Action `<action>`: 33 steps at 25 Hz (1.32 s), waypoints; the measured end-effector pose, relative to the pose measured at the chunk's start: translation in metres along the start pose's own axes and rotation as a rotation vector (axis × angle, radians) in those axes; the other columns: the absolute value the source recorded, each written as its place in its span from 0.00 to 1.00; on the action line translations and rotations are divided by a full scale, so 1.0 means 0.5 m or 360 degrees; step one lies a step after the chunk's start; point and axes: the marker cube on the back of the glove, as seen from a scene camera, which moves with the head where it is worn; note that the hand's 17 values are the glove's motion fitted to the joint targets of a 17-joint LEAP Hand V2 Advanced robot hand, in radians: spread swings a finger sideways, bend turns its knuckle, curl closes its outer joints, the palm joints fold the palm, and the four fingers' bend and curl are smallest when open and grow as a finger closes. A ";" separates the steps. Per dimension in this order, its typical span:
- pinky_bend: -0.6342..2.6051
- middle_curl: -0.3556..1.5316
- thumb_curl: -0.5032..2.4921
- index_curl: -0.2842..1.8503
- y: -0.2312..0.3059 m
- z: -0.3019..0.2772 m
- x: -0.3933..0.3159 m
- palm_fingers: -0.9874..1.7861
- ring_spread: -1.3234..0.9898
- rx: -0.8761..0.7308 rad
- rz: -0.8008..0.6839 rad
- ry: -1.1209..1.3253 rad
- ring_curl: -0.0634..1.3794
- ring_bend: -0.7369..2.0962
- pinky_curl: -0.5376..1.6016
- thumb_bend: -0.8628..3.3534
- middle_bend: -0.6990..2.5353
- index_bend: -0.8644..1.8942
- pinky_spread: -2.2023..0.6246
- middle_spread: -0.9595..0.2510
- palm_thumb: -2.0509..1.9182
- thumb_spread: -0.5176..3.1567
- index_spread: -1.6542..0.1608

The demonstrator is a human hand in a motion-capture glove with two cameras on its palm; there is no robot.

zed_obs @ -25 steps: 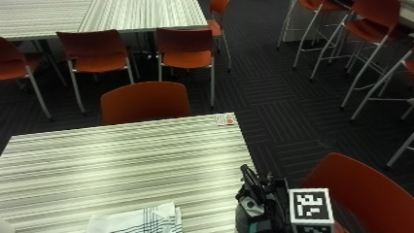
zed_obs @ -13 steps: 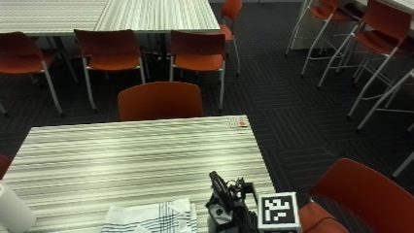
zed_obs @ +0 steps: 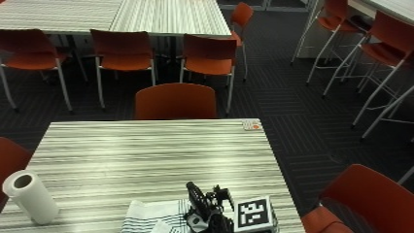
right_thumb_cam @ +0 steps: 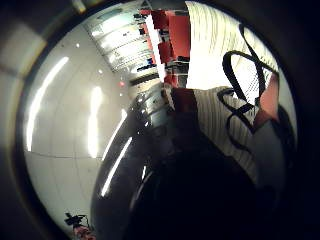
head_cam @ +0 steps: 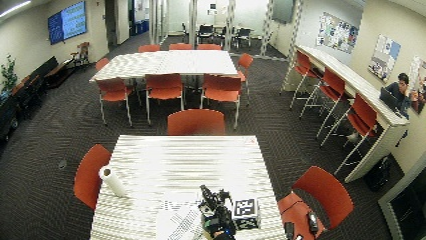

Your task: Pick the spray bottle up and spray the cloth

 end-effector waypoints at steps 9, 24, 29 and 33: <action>0.23 0.49 0.43 0.43 -0.026 0.015 0.039 0.71 0.47 -0.0039 0.0327 0.0512 0.37 0.38 0.33 0.20 0.38 0.50 0.77 0.69 0.81 0.23 0.79; 0.23 0.49 0.44 0.43 -0.052 0.052 0.165 0.72 0.48 -0.0251 0.0879 0.1503 0.38 0.38 0.33 0.20 0.38 0.50 0.78 0.69 0.81 0.22 0.80; 0.23 0.49 0.44 0.43 -0.050 0.058 0.203 0.72 0.48 -0.0291 0.0973 0.1649 0.39 0.38 0.33 0.20 0.38 0.50 0.78 0.70 0.81 0.22 0.80; 0.23 0.49 0.44 0.43 -0.049 0.058 0.213 0.72 0.48 -0.0287 0.0968 0.1705 0.39 0.38 0.33 0.20 0.38 0.50 0.78 0.70 0.81 0.21 0.80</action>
